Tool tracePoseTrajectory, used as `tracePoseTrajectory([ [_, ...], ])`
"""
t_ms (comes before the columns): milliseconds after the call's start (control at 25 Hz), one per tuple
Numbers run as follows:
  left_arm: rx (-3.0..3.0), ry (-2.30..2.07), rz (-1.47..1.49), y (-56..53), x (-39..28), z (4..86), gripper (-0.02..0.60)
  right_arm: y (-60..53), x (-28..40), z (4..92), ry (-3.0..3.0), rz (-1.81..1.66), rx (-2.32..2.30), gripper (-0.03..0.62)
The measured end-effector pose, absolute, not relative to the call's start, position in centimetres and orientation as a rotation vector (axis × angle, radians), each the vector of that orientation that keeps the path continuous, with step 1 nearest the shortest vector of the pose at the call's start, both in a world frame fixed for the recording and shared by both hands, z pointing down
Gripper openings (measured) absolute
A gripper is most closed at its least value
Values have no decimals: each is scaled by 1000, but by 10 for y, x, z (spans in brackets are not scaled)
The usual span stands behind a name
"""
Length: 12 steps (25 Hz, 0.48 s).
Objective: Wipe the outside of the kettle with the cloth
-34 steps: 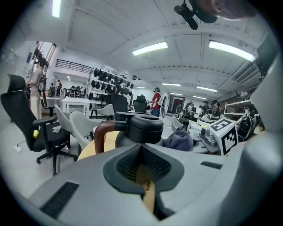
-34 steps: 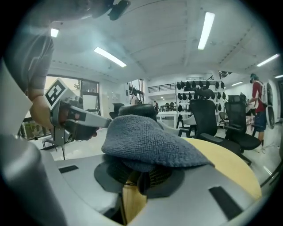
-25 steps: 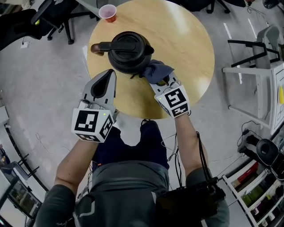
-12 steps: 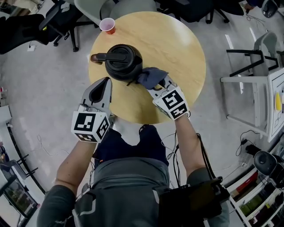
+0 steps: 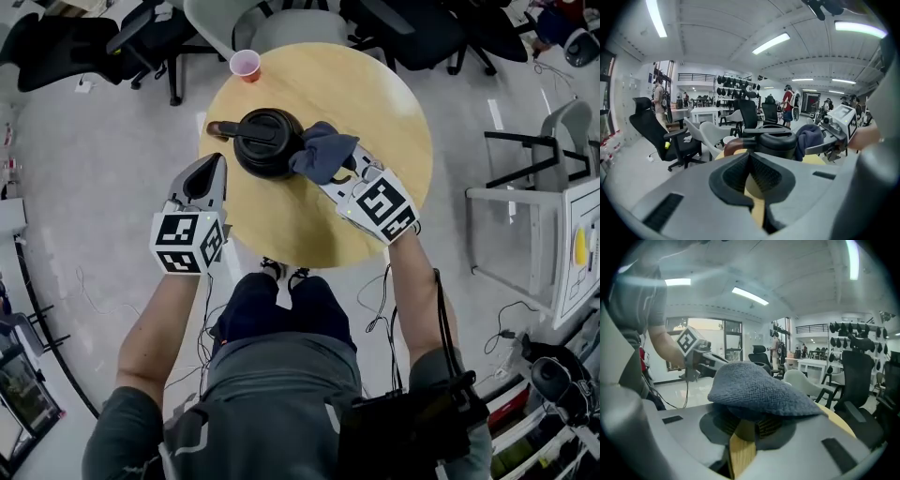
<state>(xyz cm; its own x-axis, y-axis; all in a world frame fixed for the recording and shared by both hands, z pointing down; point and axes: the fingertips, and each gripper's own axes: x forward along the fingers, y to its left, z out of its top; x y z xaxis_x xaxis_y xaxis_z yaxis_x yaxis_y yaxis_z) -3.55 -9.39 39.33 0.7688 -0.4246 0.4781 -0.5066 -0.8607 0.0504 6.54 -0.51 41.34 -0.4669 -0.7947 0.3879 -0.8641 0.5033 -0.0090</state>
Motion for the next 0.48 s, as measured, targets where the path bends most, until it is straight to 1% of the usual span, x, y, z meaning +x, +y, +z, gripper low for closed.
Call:
tracePoseTrajectory([
  [200, 2759, -718, 699, -122, -35, 404, 9, -9, 67, 416, -2490, 289, 1345, 94],
  [480, 2783, -666, 716, -134, -28, 419, 9, -4, 70, 461, -2449, 371, 1296, 94],
])
